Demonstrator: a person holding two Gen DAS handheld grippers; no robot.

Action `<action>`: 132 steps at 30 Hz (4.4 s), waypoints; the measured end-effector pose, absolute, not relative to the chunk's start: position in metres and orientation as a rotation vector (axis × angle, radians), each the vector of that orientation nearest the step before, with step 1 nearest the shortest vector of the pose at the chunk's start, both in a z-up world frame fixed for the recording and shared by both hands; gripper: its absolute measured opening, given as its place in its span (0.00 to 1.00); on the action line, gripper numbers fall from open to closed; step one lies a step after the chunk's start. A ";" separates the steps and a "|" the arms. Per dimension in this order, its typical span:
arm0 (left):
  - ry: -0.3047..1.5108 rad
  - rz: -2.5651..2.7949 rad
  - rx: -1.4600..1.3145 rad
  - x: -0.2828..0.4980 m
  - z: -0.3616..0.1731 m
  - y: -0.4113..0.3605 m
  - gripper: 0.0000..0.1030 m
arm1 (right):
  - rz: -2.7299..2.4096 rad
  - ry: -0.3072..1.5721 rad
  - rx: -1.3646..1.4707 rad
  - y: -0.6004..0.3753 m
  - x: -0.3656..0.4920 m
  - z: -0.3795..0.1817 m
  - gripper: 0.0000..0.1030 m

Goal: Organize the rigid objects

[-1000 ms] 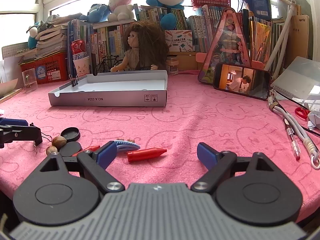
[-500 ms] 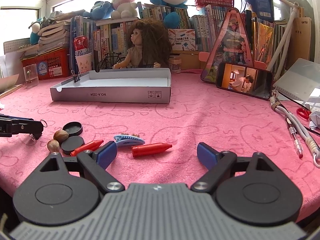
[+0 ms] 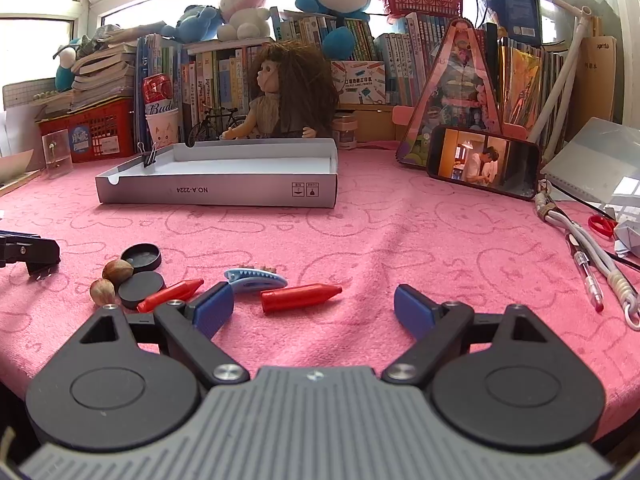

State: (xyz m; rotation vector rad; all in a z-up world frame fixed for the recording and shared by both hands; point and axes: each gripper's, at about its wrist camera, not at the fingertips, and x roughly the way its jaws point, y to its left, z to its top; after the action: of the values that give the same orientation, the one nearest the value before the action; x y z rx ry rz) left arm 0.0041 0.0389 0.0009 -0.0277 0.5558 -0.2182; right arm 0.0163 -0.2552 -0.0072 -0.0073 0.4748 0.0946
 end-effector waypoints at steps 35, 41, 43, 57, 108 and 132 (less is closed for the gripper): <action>0.548 -0.024 -0.011 -0.010 -0.002 0.072 0.50 | 0.146 0.454 -0.049 -0.251 0.017 -0.007 0.78; 0.506 -0.108 -0.049 -0.020 0.002 0.060 0.73 | 0.151 0.455 -0.046 -0.251 0.019 -0.008 0.74; 0.511 -0.114 -0.046 -0.019 0.000 0.054 0.74 | 0.155 0.455 -0.047 -0.251 0.018 -0.007 0.73; 0.534 -0.098 -0.024 0.001 -0.009 0.031 0.57 | 0.157 0.470 -0.045 -0.254 0.024 -0.003 0.51; 0.481 -0.128 -0.048 0.018 0.012 0.031 0.30 | 0.095 0.429 -0.002 -0.251 0.035 0.016 0.47; 0.440 -0.152 -0.073 0.074 0.037 0.029 0.30 | 0.108 0.467 0.107 -0.241 0.090 0.032 0.47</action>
State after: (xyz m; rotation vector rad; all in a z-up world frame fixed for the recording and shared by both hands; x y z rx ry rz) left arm 0.0741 0.0290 0.0373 -0.0733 0.4405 -0.1522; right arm 0.0896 -0.2414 0.0324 0.1068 0.4672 0.1078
